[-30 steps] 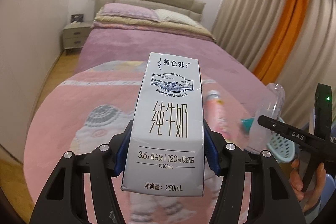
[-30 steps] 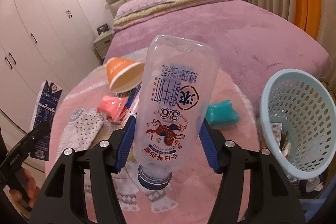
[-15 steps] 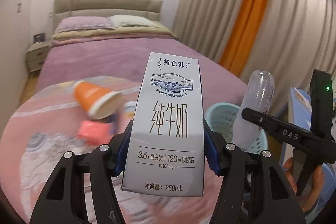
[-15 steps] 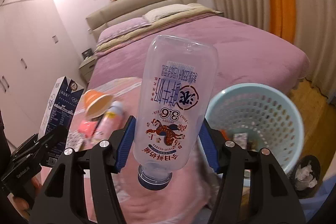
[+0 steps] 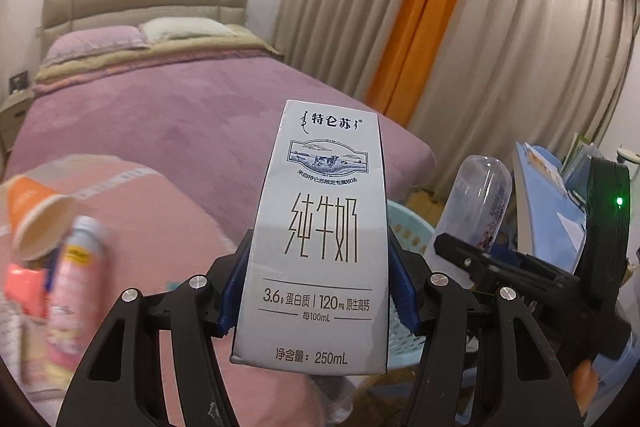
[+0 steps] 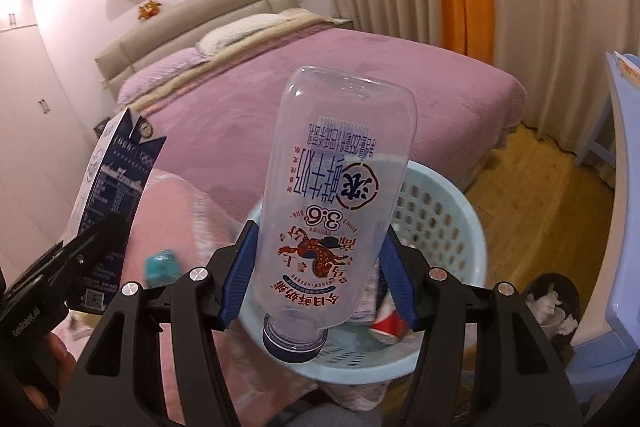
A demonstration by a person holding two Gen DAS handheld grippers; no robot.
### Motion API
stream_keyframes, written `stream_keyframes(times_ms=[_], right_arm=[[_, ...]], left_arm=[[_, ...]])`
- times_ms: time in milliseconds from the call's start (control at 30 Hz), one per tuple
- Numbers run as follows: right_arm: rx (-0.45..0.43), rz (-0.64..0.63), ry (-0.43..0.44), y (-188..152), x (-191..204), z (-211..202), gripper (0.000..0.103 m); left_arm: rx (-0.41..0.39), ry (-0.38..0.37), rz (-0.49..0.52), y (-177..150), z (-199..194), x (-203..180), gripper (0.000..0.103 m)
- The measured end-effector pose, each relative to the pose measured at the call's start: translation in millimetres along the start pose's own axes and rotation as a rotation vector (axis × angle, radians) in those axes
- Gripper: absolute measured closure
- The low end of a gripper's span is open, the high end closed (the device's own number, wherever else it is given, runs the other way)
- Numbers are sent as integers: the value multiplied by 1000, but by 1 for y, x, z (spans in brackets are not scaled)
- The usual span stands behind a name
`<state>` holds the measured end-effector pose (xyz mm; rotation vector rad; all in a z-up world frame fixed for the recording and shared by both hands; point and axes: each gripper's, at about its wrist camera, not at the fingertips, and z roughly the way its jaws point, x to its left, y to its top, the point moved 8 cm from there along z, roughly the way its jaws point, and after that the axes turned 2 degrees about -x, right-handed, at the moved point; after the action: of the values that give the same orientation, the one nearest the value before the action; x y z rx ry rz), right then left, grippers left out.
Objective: Collect trash
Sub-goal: 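Carry the carton and bottle over the blue basket and open both tools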
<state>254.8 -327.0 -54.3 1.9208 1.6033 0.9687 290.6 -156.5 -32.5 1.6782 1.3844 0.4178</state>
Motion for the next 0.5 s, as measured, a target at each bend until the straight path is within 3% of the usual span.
stream_keyframes(times_ms=[233, 500], right_arm=[[69, 12, -72, -18, -29, 40, 47], [209, 36, -77, -49, -46, 85, 46]], left_arm=[[80, -27, -10, -25, 57, -16, 45], [156, -56, 3, -48, 81, -24, 45]])
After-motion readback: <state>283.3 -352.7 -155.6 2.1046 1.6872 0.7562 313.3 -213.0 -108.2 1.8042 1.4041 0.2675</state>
